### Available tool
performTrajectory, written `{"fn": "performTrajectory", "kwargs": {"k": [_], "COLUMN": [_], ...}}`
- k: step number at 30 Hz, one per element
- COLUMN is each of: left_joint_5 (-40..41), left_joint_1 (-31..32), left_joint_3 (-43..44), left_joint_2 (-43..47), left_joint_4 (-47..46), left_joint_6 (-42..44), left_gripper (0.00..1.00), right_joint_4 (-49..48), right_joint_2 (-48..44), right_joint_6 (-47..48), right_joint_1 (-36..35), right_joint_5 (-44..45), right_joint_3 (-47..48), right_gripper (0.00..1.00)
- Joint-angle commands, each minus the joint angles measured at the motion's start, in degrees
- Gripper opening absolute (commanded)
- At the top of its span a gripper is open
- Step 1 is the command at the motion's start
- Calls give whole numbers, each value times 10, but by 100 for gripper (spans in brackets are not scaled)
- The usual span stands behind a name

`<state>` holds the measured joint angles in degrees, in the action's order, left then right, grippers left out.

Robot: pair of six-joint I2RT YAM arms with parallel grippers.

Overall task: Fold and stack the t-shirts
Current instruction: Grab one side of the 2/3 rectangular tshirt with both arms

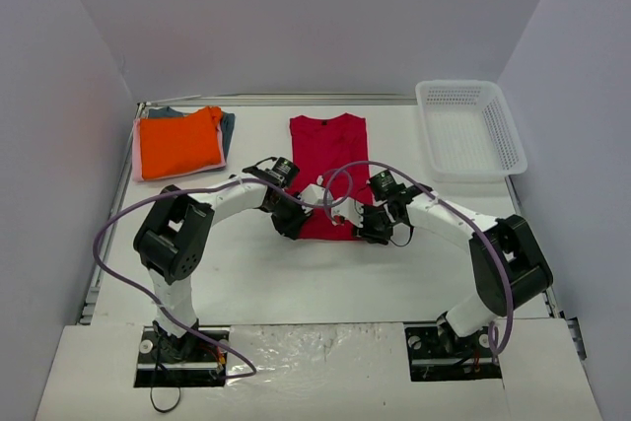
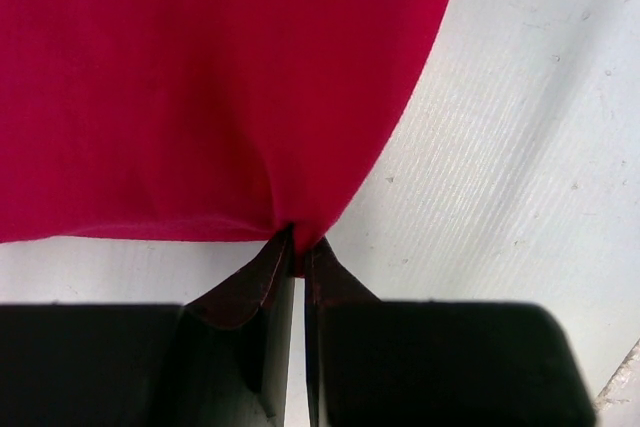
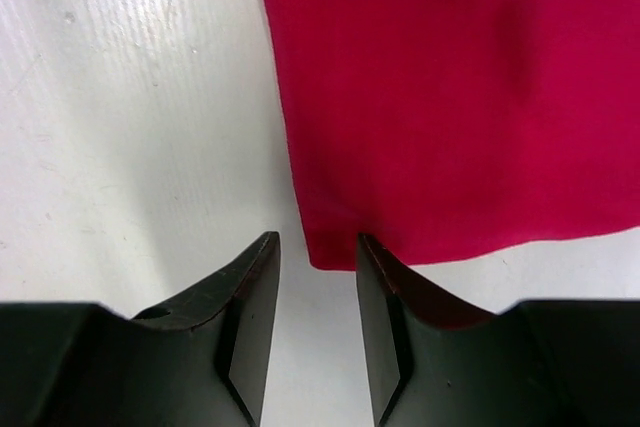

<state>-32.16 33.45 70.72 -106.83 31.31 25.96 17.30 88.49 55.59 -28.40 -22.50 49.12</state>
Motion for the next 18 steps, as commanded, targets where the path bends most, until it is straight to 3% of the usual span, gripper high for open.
{"fn": "performTrajectory", "kwargs": {"k": [1,18], "left_joint_5": [-17,-19], "left_joint_1": [3,0], "left_joint_3": [5,6], "left_joint_2": [3,2], "left_joint_4": [22,24], "left_joint_6": [13,16], "left_gripper": [2,3], "right_joint_4": [19,23], "right_joint_2": [-6,55], "right_joint_6": [7,18], "right_joint_1": [12,25], "right_joint_5": [0,-8], "right_joint_3": [17,17], "right_gripper": [33,34]}}
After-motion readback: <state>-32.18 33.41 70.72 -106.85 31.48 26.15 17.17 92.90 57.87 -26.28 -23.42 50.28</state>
